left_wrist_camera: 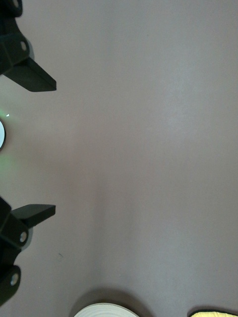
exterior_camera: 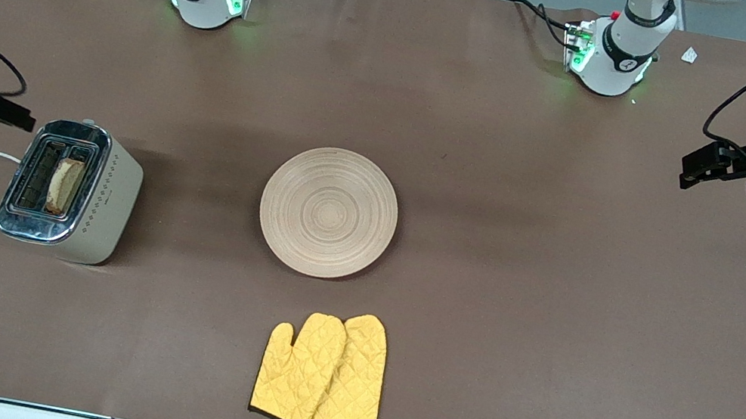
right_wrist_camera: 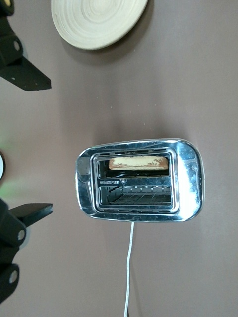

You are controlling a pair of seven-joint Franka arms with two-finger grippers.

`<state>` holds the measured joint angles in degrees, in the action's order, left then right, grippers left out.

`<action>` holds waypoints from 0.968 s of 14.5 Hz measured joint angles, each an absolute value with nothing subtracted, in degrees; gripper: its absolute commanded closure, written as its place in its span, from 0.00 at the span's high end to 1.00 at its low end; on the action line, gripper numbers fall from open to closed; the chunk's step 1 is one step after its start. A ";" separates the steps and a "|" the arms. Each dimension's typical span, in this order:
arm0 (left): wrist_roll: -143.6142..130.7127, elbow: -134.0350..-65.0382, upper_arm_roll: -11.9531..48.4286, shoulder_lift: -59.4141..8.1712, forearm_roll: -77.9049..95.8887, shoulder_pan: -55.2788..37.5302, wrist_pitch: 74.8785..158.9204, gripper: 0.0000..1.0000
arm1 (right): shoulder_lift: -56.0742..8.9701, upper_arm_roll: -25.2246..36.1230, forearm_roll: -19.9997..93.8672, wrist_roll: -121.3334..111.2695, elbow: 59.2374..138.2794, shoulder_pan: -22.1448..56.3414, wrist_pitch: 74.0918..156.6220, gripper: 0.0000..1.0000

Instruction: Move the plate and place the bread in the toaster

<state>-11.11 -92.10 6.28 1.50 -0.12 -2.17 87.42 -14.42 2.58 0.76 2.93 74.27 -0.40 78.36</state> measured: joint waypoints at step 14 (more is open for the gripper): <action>-10.02 -90.81 6.89 1.76 -0.32 -2.20 87.44 1.00 | -1.25 4.88 0.96 3.03 86.49 1.02 87.94 1.00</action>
<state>-10.02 -90.81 6.89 1.76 -0.32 -2.20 87.44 -1.25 4.88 0.96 3.03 86.49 1.02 87.94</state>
